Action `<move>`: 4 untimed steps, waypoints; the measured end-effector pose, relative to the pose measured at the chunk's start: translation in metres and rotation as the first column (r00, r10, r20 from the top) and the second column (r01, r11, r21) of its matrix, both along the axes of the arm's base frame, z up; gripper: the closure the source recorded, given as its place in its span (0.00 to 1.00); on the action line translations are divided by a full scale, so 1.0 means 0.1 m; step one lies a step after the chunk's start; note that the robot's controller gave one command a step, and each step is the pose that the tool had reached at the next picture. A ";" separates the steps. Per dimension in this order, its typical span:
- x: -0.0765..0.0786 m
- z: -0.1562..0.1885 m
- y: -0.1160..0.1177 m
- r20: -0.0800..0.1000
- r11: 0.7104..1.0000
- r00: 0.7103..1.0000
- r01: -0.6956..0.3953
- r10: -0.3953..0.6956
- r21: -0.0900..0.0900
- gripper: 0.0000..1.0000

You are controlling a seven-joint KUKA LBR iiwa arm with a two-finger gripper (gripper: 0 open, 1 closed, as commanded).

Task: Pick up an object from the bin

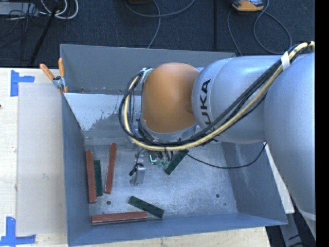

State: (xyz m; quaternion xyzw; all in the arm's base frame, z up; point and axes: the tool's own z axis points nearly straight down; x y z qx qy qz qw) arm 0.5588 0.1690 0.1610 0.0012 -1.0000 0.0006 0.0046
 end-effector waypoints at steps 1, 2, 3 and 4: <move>-0.10 -0.86 0.55 0.006 0.930 0.930 -0.367 0.367 0.002 0.00; -0.08 -0.84 0.54 0.008 0.932 0.932 -0.362 0.362 0.001 1.00; -0.31 -0.56 0.03 0.005 0.939 0.939 -0.344 0.344 0.000 1.00; -0.36 -0.12 0.06 0.010 0.918 0.918 0.397 -0.397 0.002 1.00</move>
Offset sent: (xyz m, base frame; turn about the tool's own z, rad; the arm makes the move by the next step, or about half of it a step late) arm -0.0088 0.0549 -0.0847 -0.3761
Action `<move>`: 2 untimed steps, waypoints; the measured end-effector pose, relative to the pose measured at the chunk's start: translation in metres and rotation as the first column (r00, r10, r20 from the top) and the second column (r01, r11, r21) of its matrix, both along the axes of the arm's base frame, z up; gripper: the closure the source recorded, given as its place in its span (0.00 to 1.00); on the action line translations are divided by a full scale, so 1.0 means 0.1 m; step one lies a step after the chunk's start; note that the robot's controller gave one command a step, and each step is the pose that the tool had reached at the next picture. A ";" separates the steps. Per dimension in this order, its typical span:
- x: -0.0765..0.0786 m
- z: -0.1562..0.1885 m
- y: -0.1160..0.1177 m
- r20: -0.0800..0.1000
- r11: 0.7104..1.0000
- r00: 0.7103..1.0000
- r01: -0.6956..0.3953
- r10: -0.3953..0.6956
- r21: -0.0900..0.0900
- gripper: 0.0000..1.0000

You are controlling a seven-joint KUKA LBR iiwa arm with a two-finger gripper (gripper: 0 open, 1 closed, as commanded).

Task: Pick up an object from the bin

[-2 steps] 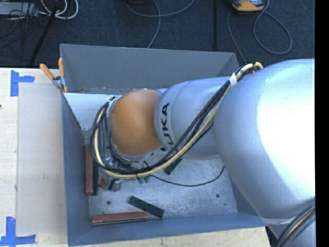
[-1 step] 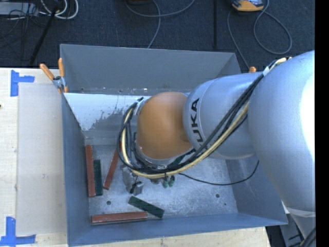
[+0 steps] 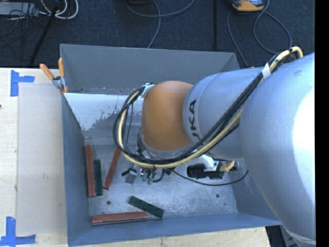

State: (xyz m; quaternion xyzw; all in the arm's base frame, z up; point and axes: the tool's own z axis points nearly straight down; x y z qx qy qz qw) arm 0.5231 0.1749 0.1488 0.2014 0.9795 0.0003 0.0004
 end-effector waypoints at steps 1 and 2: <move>0.00 -0.01 0.00 -0.001 1.000 1.000 -0.001 0.001 -0.001 0.00; -0.09 -0.84 0.03 -0.011 0.999 0.999 -0.040 0.040 -0.004 0.00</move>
Offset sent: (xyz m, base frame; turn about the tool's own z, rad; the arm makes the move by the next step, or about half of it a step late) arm 0.0000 0.0000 0.0000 0.0000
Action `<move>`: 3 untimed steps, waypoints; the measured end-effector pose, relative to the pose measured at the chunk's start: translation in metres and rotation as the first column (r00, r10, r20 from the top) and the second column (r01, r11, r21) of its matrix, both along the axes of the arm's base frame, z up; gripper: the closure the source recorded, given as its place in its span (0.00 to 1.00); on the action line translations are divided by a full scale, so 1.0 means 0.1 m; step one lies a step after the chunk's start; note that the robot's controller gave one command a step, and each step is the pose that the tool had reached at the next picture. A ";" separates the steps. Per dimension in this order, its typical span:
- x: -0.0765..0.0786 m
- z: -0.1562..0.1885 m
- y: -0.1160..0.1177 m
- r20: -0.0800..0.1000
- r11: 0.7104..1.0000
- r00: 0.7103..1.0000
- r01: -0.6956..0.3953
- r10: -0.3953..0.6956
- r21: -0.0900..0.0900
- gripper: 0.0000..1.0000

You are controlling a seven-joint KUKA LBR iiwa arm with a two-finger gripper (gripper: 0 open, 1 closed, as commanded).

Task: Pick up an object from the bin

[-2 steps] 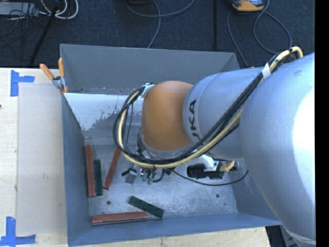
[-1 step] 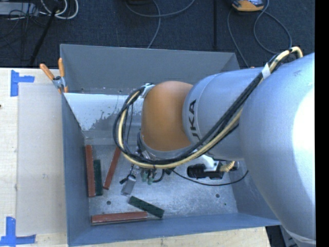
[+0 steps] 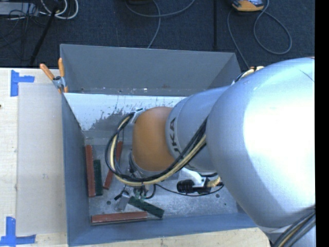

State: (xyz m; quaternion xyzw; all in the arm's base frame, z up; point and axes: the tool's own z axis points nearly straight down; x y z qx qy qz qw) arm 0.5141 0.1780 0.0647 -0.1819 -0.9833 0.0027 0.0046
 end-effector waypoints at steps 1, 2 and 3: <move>0.60 0.19 -0.76 0.016 0.997 0.997 0.082 -0.082 0.000 0.00; 0.93 0.74 -1.43 0.017 0.990 0.990 0.143 -0.143 0.001 0.00; 0.87 0.02 -2.41 0.005 0.960 0.960 0.281 -0.281 0.000 0.00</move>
Offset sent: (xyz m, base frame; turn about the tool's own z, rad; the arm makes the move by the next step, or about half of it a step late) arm 0.0564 -0.0698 0.0182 0.0740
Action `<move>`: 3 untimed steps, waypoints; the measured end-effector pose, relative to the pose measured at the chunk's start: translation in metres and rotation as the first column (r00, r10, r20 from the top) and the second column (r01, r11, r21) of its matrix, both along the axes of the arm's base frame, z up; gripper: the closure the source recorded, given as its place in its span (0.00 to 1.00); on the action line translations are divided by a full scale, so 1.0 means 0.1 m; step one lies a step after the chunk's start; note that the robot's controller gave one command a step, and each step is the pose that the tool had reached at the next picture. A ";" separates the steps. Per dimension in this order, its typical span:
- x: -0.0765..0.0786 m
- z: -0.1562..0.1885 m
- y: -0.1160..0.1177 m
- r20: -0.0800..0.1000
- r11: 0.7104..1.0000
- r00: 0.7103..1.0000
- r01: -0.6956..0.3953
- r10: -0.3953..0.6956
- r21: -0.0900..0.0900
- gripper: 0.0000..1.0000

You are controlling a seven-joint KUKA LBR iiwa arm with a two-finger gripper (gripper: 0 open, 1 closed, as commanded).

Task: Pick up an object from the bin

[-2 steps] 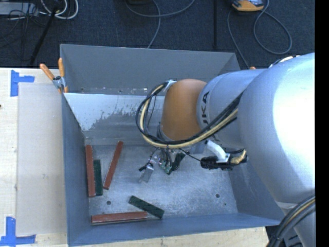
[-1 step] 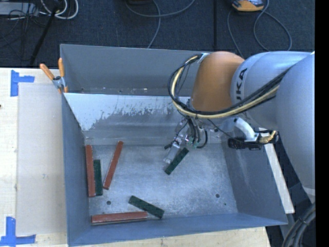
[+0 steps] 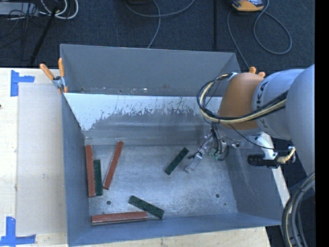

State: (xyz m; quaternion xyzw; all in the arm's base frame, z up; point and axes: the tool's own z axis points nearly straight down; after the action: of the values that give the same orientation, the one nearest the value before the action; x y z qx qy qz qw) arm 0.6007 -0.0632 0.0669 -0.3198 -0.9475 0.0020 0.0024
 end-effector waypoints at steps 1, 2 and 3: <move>-0.01 0.11 0.77 0.005 0.999 0.999 -0.045 0.045 0.004 0.00; -0.01 0.11 0.74 0.004 0.999 0.999 -0.042 0.042 0.002 1.00; -0.14 1.12 0.35 0.013 1.000 1.000 0.009 -0.009 0.001 1.00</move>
Offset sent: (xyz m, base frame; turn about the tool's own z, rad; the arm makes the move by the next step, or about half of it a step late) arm -0.0011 0.0726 0.0115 -0.0379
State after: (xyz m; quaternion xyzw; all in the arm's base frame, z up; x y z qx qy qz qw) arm 0.5871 -0.0284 0.1788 -0.3240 -0.9461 -0.0004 -0.0036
